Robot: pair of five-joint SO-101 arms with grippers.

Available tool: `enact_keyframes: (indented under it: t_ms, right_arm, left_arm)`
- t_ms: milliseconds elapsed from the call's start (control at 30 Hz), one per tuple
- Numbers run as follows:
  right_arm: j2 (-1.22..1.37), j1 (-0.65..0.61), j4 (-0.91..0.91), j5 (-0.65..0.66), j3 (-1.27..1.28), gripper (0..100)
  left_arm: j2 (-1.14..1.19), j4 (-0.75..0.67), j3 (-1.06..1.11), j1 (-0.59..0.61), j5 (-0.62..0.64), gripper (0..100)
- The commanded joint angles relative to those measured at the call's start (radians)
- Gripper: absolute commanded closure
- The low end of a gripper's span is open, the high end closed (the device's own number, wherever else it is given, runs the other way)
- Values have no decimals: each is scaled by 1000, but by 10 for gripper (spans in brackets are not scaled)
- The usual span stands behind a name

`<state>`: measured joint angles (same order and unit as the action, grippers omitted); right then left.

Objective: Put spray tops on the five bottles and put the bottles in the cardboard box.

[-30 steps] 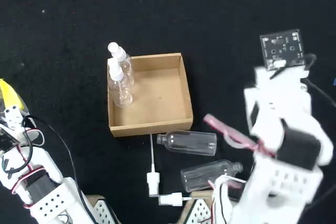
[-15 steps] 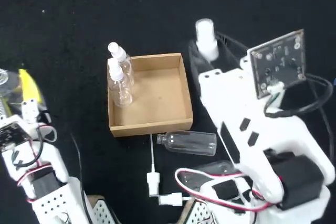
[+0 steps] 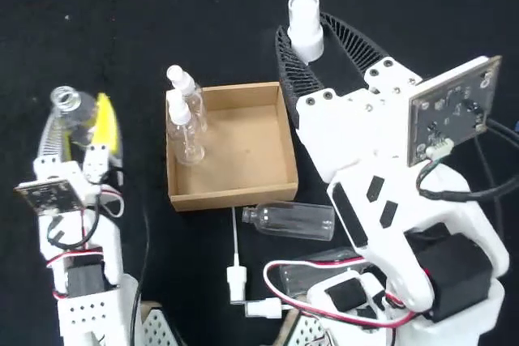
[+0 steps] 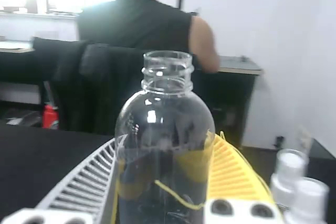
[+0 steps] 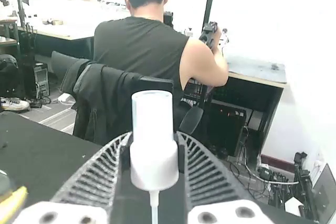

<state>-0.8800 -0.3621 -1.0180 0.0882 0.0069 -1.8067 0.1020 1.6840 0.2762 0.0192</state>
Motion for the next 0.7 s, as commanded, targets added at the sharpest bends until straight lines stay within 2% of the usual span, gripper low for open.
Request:
enact_keyframes:
  t_ms: [0, 133, 400, 667]
  right_arm:
    - [10, -18, 32, -8, -1, 987]
    - [13, -18, 32, -8, -1, 987]
    - [12, -18, 35, -8, 28, 987]
    - [10, -20, 143, -8, 107, 987]
  left_arm:
    - [-18, -21, 15, -110, 8, 970]
    - [-18, -20, 15, -147, 6, 970]
    - [-18, -20, 15, -140, 8, 970]
    - [-18, -20, 15, -145, 8, 970]
